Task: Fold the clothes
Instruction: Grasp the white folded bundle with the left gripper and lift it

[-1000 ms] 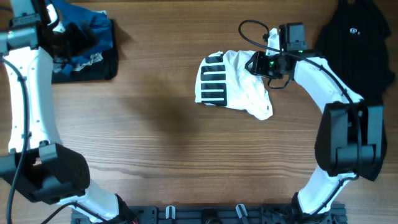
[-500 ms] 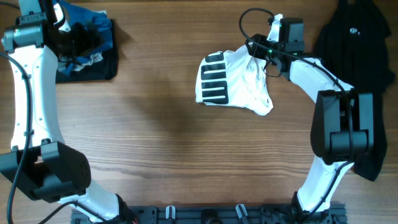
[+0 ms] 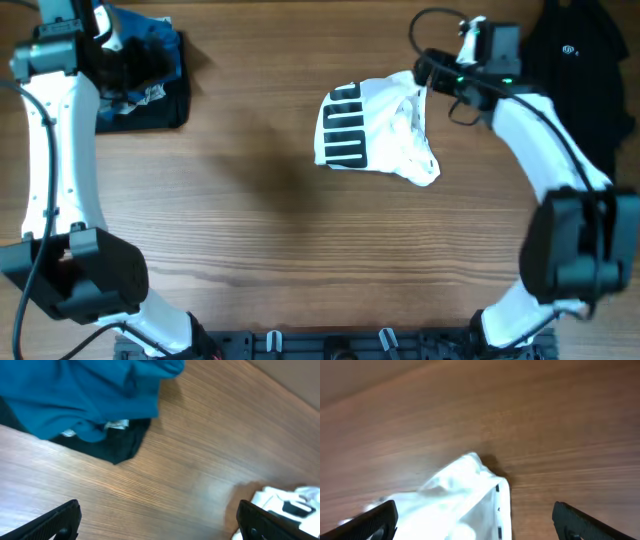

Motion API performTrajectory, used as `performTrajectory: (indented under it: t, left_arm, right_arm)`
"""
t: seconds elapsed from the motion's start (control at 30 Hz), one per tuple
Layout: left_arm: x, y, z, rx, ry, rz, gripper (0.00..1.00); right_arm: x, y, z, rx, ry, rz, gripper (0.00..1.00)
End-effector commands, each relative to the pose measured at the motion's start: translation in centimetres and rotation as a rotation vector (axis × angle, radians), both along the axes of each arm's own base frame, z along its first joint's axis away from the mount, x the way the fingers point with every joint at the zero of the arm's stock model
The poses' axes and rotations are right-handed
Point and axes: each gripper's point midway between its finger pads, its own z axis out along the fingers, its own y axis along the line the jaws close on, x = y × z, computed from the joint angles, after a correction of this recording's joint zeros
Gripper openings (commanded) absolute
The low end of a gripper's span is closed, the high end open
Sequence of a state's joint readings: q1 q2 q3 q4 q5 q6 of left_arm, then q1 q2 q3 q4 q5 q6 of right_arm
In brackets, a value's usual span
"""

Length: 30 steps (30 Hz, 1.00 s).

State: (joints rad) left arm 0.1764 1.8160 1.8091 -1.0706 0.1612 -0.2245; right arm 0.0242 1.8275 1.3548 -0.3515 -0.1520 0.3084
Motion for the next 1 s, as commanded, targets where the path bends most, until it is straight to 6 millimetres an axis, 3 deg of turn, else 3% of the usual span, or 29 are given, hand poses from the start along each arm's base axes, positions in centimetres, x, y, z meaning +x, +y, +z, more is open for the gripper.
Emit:
performTrajectory:
  t: [0.0,0.1,0.23,0.33,0.4,0.47,0.53,0.6,0.73,0.83,0.93,0.97]
  left_arm:
    - [0.5,-8.2,-2.7,-0.062,0.035,-0.292,1.0]
    - [0.8,-19.1,-6.9,-0.041,0.05,-0.618,1.0]
    - [-0.9,-31.6,-12.6,-0.024,0.04,-0.89,1.0]
    - [-3.0,-37.5,-14.6,-0.022,0.017,-0.995,1.0]
    - [-3.3,-39.4,-15.4,0.017,-0.016,-1.022,1.0]
    - [-2.5,-39.1,-16.5,0.104,-0.027,-0.997,1.0]
    - [-1.9,-37.4,-18.8,0.197,0.013,-0.978,1.0]
    - [-1.8,-34.3,-20.6,0.282,0.098,-0.94,1.0]
    - [-0.1,-28.8,-21.1,0.384,0.161,-0.901,1.0]
    - [0.8,-22.2,-21.5,0.486,0.265,-0.854,1.0]
    - [0.1,-14.2,-21.2,0.627,0.432,-0.845,1.0]
    - [0.1,-12.9,-20.8,0.662,0.455,-0.849,1.0]
  right_arm:
    - [-0.6,-3.3,1.6,0.022,-0.001,-0.041,1.0]
    - [-1.8,-6.2,0.7,0.036,0.056,-0.097,1.0]
    - [-2.4,-6.6,0.2,0.037,0.085,-0.106,1.0]
    - [-2.5,-6.4,0.0,0.038,0.093,-0.104,1.0]
    - [-2.5,-6.2,0.0,0.038,0.094,-0.1,1.0]
    - [-2.5,-5.9,0.0,0.038,0.094,-0.094,1.0]
    - [-2.5,-5.9,0.0,0.039,0.094,-0.094,1.0]
    - [-2.8,-5.9,-0.2,0.039,0.109,-0.094,1.0]
    - [-3.0,-5.9,-0.4,0.041,0.121,-0.094,1.0]
    - [-3.0,-5.9,-0.4,0.04,0.122,-0.094,1.0]
    - [-3.0,-5.9,-0.4,0.04,0.119,-0.094,1.0]
    - [-3.0,-5.9,-0.4,0.041,0.119,-0.095,1.0]
